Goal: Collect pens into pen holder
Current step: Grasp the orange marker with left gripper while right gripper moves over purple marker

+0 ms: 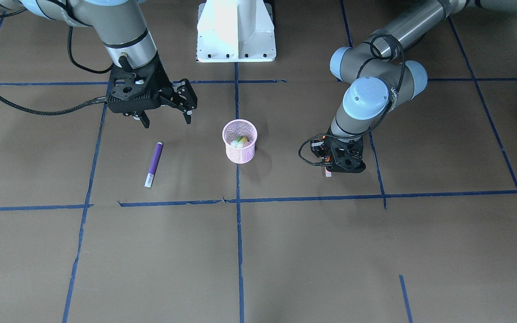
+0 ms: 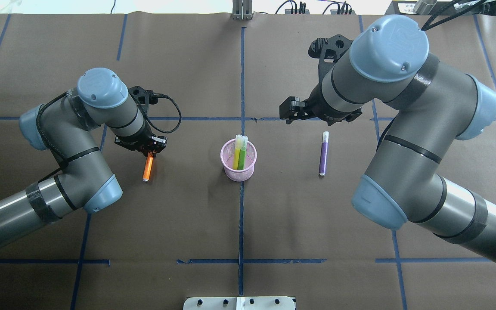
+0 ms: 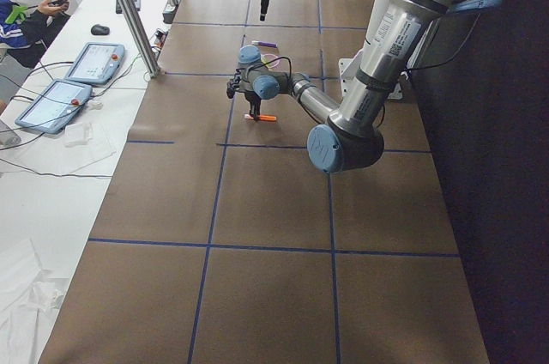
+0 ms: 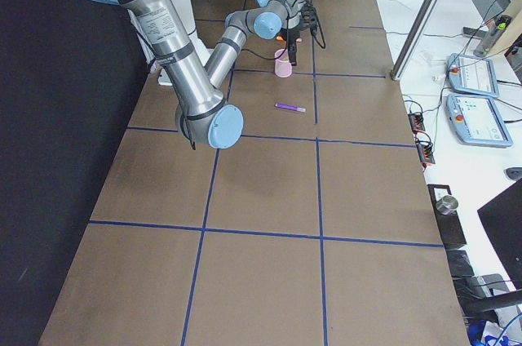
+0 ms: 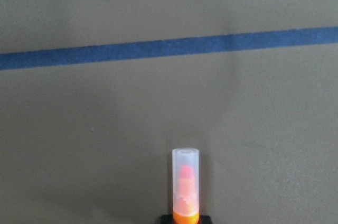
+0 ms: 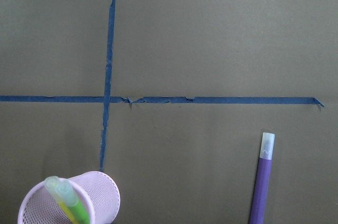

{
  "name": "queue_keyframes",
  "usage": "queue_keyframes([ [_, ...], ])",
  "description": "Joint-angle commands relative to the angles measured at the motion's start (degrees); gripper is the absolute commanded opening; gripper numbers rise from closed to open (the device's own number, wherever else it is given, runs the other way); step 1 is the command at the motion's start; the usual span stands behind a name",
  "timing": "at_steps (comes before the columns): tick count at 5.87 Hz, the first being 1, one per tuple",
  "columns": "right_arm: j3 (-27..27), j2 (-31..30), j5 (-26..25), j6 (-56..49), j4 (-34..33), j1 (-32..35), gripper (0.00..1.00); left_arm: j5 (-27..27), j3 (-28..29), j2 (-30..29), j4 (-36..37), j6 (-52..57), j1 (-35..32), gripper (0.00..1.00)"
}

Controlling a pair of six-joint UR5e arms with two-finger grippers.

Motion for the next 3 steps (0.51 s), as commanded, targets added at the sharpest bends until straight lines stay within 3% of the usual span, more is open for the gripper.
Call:
queue_keyframes([
  [1,0.05,0.0,-0.15,0.0,0.0,0.0,1.0,-0.06,-0.63,0.01,0.26,-0.17,-0.91,0.0],
  [3,0.48,-1.75,0.2,-0.7,0.0,0.18,1.0,-0.06,-8.67,0.01,2.44,-0.35,-3.72,0.0],
])
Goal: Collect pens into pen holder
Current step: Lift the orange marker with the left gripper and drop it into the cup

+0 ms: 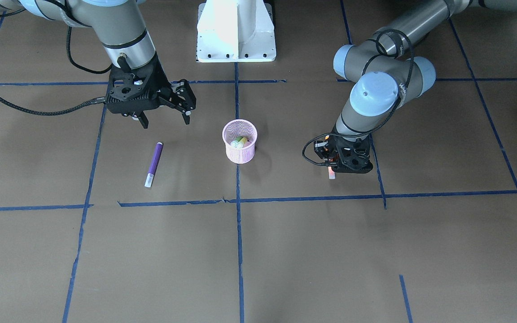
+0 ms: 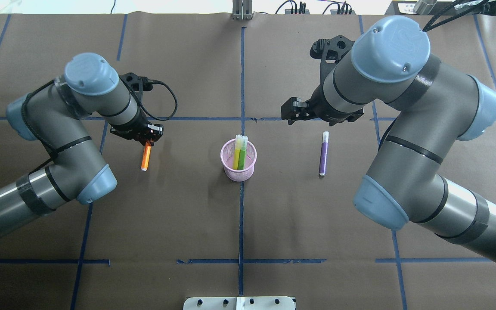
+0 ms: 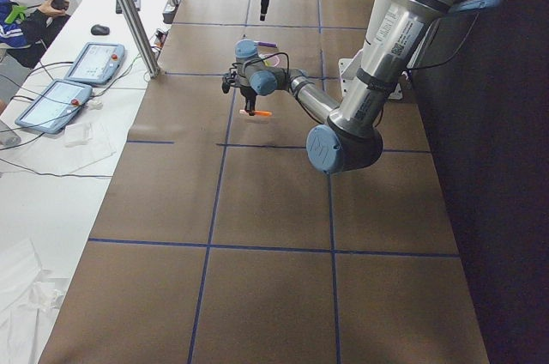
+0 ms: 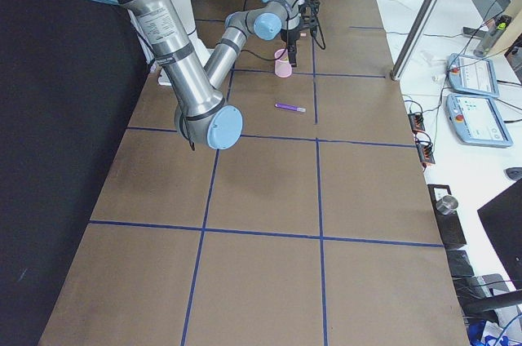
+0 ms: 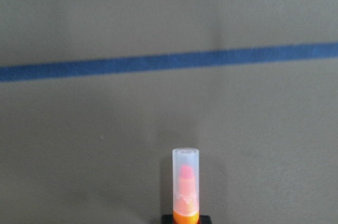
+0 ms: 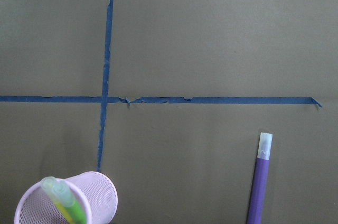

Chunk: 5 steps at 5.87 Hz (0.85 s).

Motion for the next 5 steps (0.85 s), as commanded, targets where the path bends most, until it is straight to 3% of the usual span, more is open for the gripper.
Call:
queue_keyframes([
  [1,0.54,-1.61,0.11,-0.48,0.0,0.08,1.0,0.16,-9.34,0.0,1.26,0.04,-0.91,0.0],
  [3,0.63,-1.62,0.11,-0.49,0.0,0.08,1.0,0.25,-14.21,-3.32,-1.61,-0.04,-0.82,0.0],
  [5,0.55,-2.05,0.2,-0.57,0.0,0.17,1.0,6.99,-9.43,-3.43,-24.73,-9.14,1.45,0.0],
])
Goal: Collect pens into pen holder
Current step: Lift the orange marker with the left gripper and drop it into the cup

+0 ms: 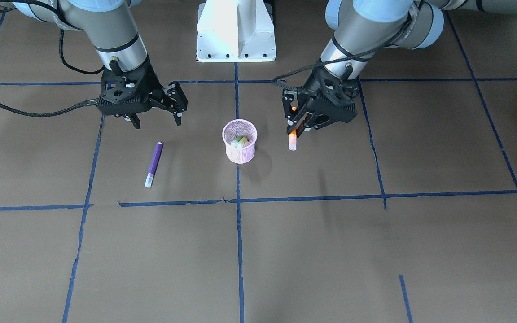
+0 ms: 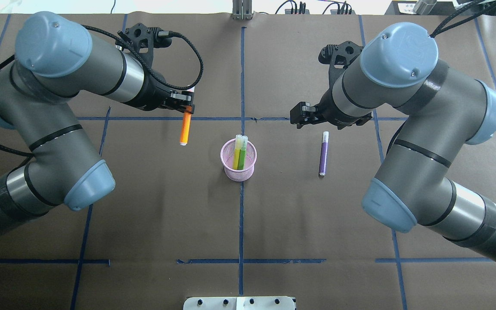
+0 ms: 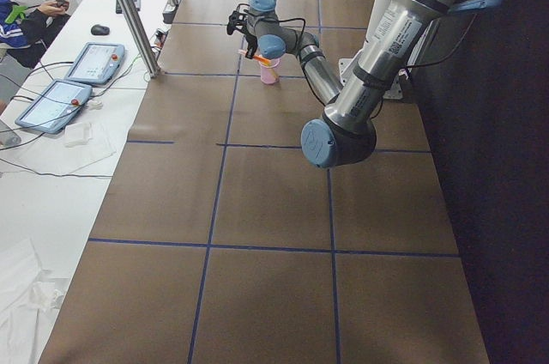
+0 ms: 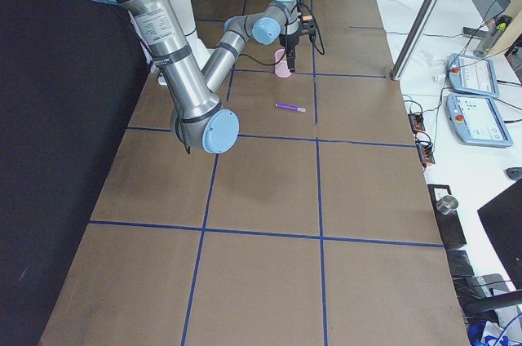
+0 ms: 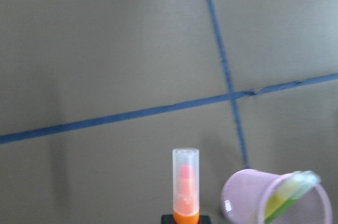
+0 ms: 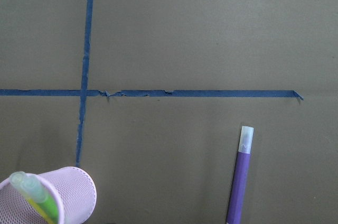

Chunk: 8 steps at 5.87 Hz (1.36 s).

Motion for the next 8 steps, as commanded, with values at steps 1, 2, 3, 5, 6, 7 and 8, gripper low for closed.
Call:
queue_keyframes([
  [1,-0.07,-0.14,0.02,-0.06,0.0,0.03,1.0,8.44,7.92,0.28,-21.84,-4.1,4.07,0.0],
  [2,-0.07,-0.75,0.11,-0.06,0.0,0.03,1.0,12.68,10.76,-0.15,-27.61,-4.36,6.28,0.0],
  [3,-0.07,-1.19,0.2,-0.15,0.09,0.11,1.0,13.24,11.31,0.02,-30.19,-4.45,6.91,0.0],
  [5,0.63,-2.51,0.28,-1.46,0.09,0.55,1.0,16.82,14.55,0.03,-34.76,-4.45,10.15,0.0],
  [6,0.63,-2.6,0.2,-1.47,0.09,0.55,1.0,16.94,15.53,-0.06,-35.3,-4.45,10.34,0.0],
  [7,0.63,-2.52,0.2,-1.38,0.09,0.47,1.0,17.03,16.58,0.02,-35.57,-4.45,10.78,0.0],
  [8,0.63,-2.52,0.11,-1.47,0.09,0.47,1.0,17.46,17.72,-0.24,-36.44,-4.45,10.96,0.0],
])
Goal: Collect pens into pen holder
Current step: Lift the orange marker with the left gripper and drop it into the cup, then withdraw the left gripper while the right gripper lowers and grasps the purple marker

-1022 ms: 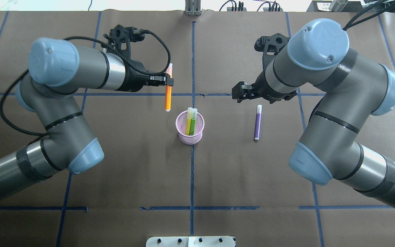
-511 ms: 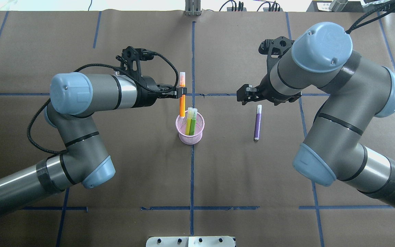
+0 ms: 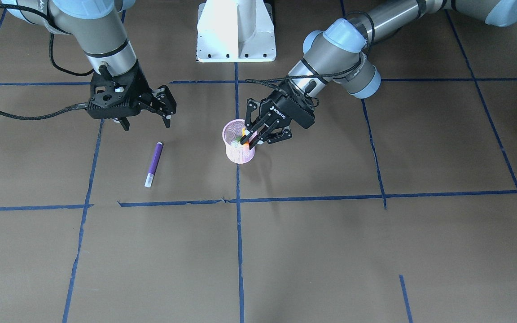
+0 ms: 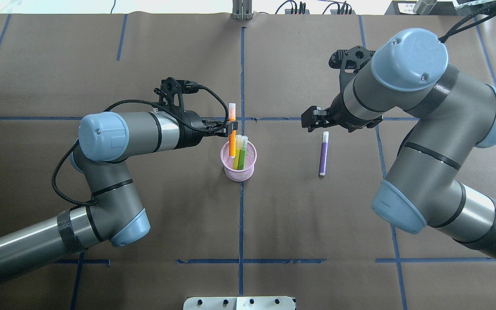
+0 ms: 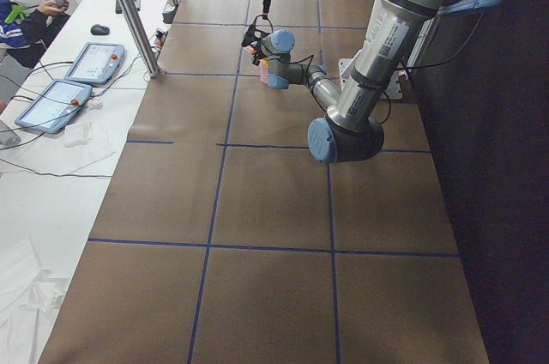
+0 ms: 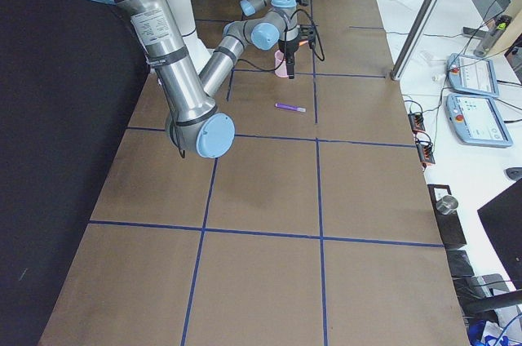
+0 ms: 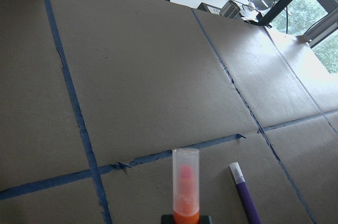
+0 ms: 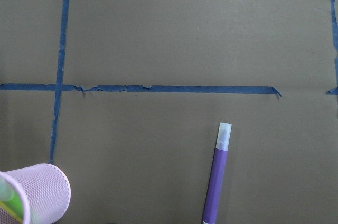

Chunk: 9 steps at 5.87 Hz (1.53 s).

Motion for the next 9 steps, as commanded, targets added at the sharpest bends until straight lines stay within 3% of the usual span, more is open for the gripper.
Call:
queue_keyframes([
  [1,0.0,0.0,-0.07,-0.05,0.0,0.07,1.0,0.71,1.06,-0.24,-0.8,0.0,0.85,0.18],
  [2,0.0,0.09,-0.07,-0.05,0.09,0.15,1.0,0.71,0.98,-0.24,-0.8,-0.26,0.77,0.68],
  [3,0.0,0.09,-0.07,-0.05,0.09,0.16,1.0,0.71,0.45,-0.16,-0.8,-1.48,0.77,1.0],
  [6,-1.04,0.0,-0.15,-0.14,0.17,-0.02,1.0,-1.04,-1.04,0.11,0.86,-5.71,-0.37,1.0],
  [9,-7.7,0.87,-0.77,1.09,0.53,-0.81,1.0,-20.68,-13.75,1.94,28.22,-5.02,-12.64,1.0],
])
